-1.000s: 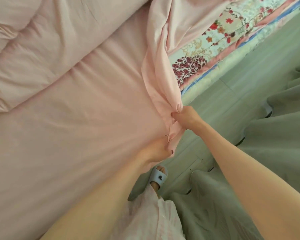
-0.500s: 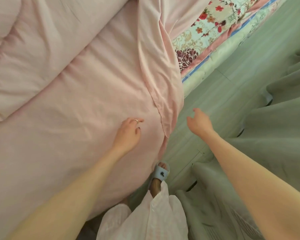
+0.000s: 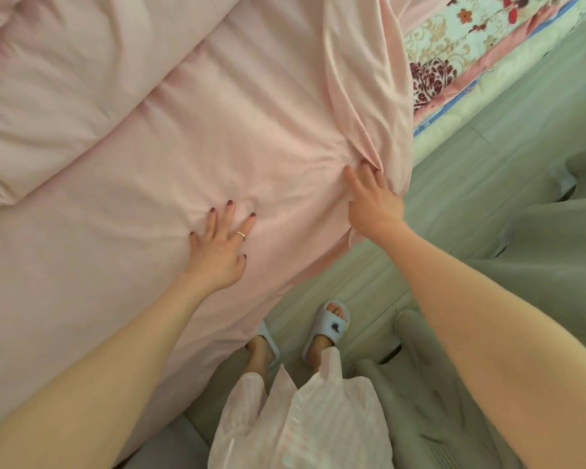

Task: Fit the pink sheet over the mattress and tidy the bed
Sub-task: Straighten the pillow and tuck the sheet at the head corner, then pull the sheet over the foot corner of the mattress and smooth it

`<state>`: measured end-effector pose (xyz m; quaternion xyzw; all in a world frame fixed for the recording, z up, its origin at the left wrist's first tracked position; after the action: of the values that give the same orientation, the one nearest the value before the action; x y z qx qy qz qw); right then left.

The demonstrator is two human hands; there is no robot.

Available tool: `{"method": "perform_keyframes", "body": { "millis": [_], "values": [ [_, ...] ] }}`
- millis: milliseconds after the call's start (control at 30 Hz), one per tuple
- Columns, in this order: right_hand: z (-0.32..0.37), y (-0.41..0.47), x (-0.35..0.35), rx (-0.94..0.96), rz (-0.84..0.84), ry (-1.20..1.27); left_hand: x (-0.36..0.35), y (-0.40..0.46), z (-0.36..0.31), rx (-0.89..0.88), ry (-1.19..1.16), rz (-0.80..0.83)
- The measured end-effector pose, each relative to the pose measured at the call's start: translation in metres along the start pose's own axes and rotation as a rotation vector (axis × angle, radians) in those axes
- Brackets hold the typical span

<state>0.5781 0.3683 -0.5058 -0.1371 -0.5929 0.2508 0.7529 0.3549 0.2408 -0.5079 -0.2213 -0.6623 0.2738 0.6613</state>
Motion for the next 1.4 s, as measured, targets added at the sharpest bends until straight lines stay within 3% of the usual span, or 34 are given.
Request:
{"method": "perform_keyframes", "body": {
  "millis": [67, 133, 267, 467, 600, 800, 900, 1033, 1133, 1300, 1400],
  "values": [
    [-0.039, -0.007, 0.003, -0.214, 0.074, -0.034, -0.003, 0.000, 0.001, -0.008, -0.015, 0.007],
    [-0.053, -0.015, 0.005, -0.301, 0.145, -0.051, -0.004, -0.001, 0.001, -0.016, -0.034, 0.015],
    [-0.016, -0.027, 0.012, -0.254, 0.189, 0.003, 0.002, -0.007, 0.003, -0.086, -0.163, 0.055],
    [0.113, -0.035, 0.046, -0.046, 0.210, 0.054, 0.068, -0.038, 0.051, -0.148, -0.481, 0.040],
    [0.204, -0.033, 0.093, 0.055, 0.165, 0.097, 0.130, -0.058, 0.126, -0.100, -0.524, -0.152],
    [0.318, -0.021, 0.153, 0.170, 0.118, 0.142, 0.234, -0.089, 0.247, 0.118, -0.367, -0.690],
    [0.357, -0.005, 0.164, 0.137, 0.144, 0.338, 0.261, -0.093, 0.286, 0.200, -0.249, -0.765],
    [0.400, 0.029, 0.159, 0.089, 0.164, 0.569, 0.250, -0.061, 0.329, 0.338, -0.196, -0.537],
    [0.429, 0.054, 0.162, 0.141, 0.127, 0.672, 0.247, -0.040, 0.351, 0.418, -0.201, -0.533],
    [0.454, 0.099, 0.127, -0.207, 0.384, 1.486, 0.231, -0.009, 0.367, 0.422, -0.108, -0.549],
    [0.465, 0.113, 0.107, -0.286, 0.368, 1.752, 0.225, -0.005, 0.374, 0.403, -0.086, -0.569]
  ]
}}
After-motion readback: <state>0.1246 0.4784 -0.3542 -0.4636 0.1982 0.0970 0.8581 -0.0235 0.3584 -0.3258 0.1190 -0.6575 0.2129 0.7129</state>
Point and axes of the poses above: each hand's wrist, its own y-axis towards the middle knuckle, its own x-axis out of the back of the hand, z = x × y, the point moved 8 cm from there along y, towards the middle knuckle, and after that the axes turned 9 degrees about y, right-handed, at the moved point
